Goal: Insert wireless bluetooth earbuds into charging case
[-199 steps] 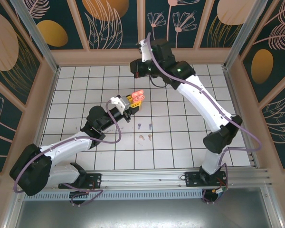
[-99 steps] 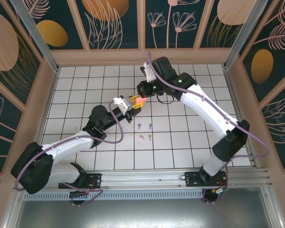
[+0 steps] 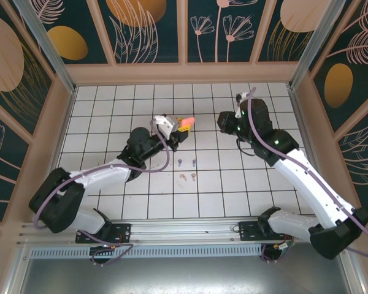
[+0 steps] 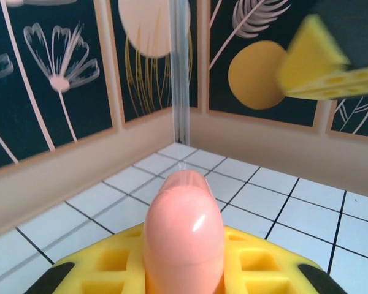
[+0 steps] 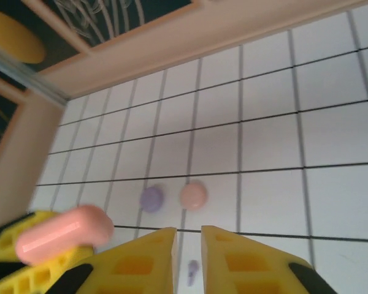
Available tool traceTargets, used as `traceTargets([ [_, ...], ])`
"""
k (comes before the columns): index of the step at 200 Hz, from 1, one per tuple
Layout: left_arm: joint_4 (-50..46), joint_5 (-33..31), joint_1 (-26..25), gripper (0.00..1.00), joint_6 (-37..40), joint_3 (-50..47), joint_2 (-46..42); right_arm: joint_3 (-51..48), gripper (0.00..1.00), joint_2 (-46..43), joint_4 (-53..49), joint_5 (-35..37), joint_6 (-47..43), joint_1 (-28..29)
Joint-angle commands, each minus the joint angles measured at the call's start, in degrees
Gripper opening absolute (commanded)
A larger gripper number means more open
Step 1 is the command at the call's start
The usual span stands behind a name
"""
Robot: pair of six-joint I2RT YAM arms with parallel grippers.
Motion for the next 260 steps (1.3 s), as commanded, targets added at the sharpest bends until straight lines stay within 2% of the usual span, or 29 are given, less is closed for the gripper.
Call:
traceTargets([
  [1, -4.28, -1.8, 0.28, 0.0, -9.29, 5.17, 5.71, -6.08, 0.25, -3.23, 4.21, 4.48, 3.47, -0.03],
  [31, -12.78, -1.84, 0.23, 0.0, -18.46, 13.89, 15.58, -11.89, 0.51, -6.24, 5.26, 5.97, 4.53, -0.36],
  [63, -18.12, 1.56, 0.2, 0.0, -27.37, 22.29, 25.12, -14.38, 0.66, -6.55, 6.47, 5.44, 3.9, -0.81],
  [95, -20.81, 6.06, 0.12, 0.0, -35.12, 29.56, 32.93, -13.63, 0.73, -5.55, 6.58, 5.6, 1.93, -1.22],
  [114, -23.18, 6.41, -0.14, 0.0, -37.43, 32.99, 36.61, -12.74, 0.78, -5.25, 6.43, 6.82, 0.89, -1.35],
  [156, -29.71, 5.56, -0.86, 0.08, -37.91, 39.19, 42.17, -10.71, 0.85, -5.4, 6.75, 9.94, -1.22, -1.4],
  [192, -33.43, 5.49, -0.88, 0.16, -37.95, 42.22, 45.27, -8.73, 0.87, -5.49, 7.05, 7.26, -0.64, -1.4],
  [198, -33.75, 5.47, -0.91, 0.18, -37.91, 42.48, 45.47, -8.2, 0.88, -5.23, 6.86, 5.68, -0.81, -3.44],
  [217, -36.67, 4.83, -0.92, 0.21, -37.23, 43.93, 46.53, -6.98, 0.94, -4.59, 5.59, 5.06, -0.25, -4.07],
  [222, -37.43, 4.54, -0.87, 0.22, -36.96, 44.22, 46.74, -6.67, 0.99, -4.51, 5.09, 5.56, 0.03, -4.16],
  [260, -40.72, 2.7, -0.9, 0.33, -35.3, 44.98, 46.44, -6.18, 0.99, -6.32, 3.67, 7.85, 1.26, -4.67],
])
